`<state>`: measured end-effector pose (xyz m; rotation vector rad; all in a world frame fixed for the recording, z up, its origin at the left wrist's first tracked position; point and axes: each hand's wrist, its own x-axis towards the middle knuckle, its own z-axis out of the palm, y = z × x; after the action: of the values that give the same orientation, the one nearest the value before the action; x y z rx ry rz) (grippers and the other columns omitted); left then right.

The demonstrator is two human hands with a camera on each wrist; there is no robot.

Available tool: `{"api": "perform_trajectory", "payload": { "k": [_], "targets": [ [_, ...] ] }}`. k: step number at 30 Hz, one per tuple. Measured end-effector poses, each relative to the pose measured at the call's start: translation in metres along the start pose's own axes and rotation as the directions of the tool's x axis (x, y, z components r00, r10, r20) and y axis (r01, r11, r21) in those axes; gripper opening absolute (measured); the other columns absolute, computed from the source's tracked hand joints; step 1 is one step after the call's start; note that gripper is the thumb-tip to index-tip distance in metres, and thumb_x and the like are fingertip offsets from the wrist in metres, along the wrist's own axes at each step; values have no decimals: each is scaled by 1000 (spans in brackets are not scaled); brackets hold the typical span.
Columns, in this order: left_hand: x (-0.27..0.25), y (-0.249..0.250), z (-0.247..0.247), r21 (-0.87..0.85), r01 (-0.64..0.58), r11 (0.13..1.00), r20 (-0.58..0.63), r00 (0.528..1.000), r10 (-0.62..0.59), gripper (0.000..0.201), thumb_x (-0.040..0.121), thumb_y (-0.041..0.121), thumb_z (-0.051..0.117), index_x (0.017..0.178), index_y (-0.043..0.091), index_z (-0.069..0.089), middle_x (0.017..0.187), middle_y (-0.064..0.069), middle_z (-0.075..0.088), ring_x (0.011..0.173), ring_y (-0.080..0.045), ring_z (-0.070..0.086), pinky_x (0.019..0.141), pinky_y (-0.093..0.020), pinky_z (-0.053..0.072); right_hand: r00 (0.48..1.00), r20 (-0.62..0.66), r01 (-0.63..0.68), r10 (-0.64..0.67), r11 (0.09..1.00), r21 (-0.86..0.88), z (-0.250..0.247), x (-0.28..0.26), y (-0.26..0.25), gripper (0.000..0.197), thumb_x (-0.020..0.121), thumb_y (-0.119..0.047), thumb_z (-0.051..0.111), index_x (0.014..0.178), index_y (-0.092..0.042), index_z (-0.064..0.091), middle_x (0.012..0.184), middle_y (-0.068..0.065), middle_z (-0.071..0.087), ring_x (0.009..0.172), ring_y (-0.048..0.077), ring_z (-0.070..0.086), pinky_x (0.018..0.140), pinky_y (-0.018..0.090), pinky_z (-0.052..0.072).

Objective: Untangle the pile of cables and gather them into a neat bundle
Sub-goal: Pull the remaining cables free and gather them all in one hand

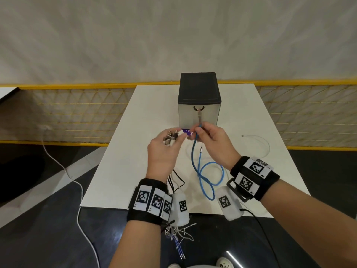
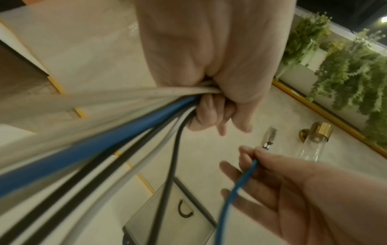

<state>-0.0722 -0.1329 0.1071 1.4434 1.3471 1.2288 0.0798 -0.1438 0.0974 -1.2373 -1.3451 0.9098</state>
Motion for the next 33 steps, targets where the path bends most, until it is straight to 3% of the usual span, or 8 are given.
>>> {"api": "perform_trajectory", "payload": {
  "k": [6,11,15,19,25,28,30,33],
  "targets": [
    [8,20,4,-71,-32,997,85,996,38,20,82,33,76,101,27,73,98,1,72,85,-6,66,73,-22,53,978,200,81,-59,992,-102,13,-16,-12,18,100,-11,42,94,-14,59,64,0,48,54,6,48,66,41,56],
    [11,33,-5,-203,-5,979,-33,999,-1,16,91,30,65,82,18,70,67,7,63,65,-8,55,65,-27,43,944,329,71,-24,989,-131,15,-35,4,25,103,-19,37,100,-9,59,66,2,41,58,11,42,58,30,45],
    [28,54,-35,-542,43,839,-75,992,-100,24,97,34,57,81,17,62,55,9,48,51,-6,41,51,-20,37,896,432,17,105,962,-271,2,-60,47,26,104,-26,31,102,-15,55,67,-5,39,62,9,38,63,31,41],
    [31,64,-49,-672,85,735,18,995,-99,31,84,44,65,82,15,53,52,8,40,47,-7,41,50,-19,43,929,340,-10,146,928,-372,-10,-61,57,26,102,-31,35,120,-29,55,70,2,39,62,10,38,63,31,43],
    [17,57,-38,-137,111,984,282,957,-69,11,84,25,76,88,19,68,52,12,42,43,-9,29,39,-18,27,987,157,89,-21,896,-436,-13,-21,5,22,98,-29,48,85,-16,61,73,19,58,66,29,49,66,35,41],
    [5,51,-26,139,76,987,417,900,-128,15,81,33,79,82,19,71,49,12,44,44,-9,34,41,-19,29,981,165,160,-106,916,-367,-11,-8,-28,24,98,-26,48,82,-13,60,64,5,50,59,14,42,58,25,36],
    [4,49,-27,165,38,986,355,930,-95,26,82,36,77,73,13,68,52,8,45,46,-9,36,44,-21,31,981,175,128,-86,961,-246,-14,-4,-36,19,98,-22,49,87,-12,59,65,-3,44,57,5,38,57,19,35],
    [15,52,-43,12,58,998,36,998,-58,25,86,35,72,69,20,62,56,7,48,49,-11,39,46,-24,36,967,249,38,50,941,-337,-25,-8,-12,22,100,-24,45,93,-11,60,70,3,47,61,12,46,63,28,42]
  ]
}}
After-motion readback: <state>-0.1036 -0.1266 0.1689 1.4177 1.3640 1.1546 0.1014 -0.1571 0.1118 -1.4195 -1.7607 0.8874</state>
